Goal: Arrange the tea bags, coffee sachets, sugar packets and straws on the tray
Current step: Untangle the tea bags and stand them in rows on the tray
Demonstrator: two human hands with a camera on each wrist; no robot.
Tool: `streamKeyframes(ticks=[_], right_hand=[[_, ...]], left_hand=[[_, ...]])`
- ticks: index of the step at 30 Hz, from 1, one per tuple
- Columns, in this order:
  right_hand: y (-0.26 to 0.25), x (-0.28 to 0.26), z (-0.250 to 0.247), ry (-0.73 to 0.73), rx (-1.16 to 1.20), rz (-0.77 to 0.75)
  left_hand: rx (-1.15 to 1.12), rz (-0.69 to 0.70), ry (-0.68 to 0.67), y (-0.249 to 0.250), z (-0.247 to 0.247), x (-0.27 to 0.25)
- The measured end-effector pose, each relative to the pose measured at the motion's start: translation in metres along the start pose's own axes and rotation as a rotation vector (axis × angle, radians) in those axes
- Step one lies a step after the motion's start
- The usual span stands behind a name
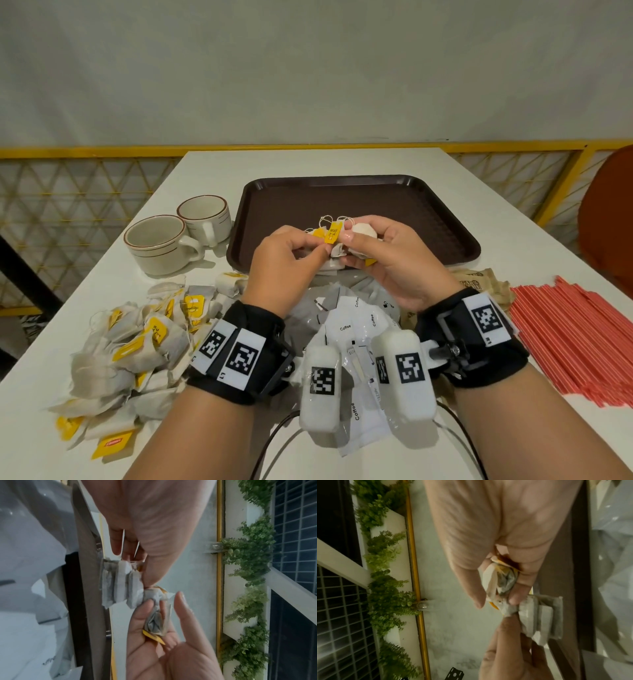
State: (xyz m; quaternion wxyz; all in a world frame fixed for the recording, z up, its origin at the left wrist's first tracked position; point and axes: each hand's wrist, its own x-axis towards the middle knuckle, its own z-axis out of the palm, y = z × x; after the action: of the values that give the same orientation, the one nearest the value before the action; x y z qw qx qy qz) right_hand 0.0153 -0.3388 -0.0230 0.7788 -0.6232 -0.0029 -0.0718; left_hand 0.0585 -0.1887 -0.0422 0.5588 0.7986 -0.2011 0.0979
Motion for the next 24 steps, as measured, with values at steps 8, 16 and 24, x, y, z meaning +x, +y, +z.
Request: streamKeyframes(ticks=[8, 16, 24], right_hand=[[0.006, 0.004, -0.002, 0.167, -0.216, -0.070], [-0.006, 0.000, -0.013, -0.043, -0.180, 0.022], [0.009, 0.003, -0.006, 0.083, -0.376, -0.068]], left_hand=[[0.031, 0.061, -0.007, -0.002, 0.004, 0.000], [-0.035, 0.014, -0.056, -0.005, -0.006, 0.004], [-0.142, 0.050, -0.129, 0.003, -0.007, -0.001]])
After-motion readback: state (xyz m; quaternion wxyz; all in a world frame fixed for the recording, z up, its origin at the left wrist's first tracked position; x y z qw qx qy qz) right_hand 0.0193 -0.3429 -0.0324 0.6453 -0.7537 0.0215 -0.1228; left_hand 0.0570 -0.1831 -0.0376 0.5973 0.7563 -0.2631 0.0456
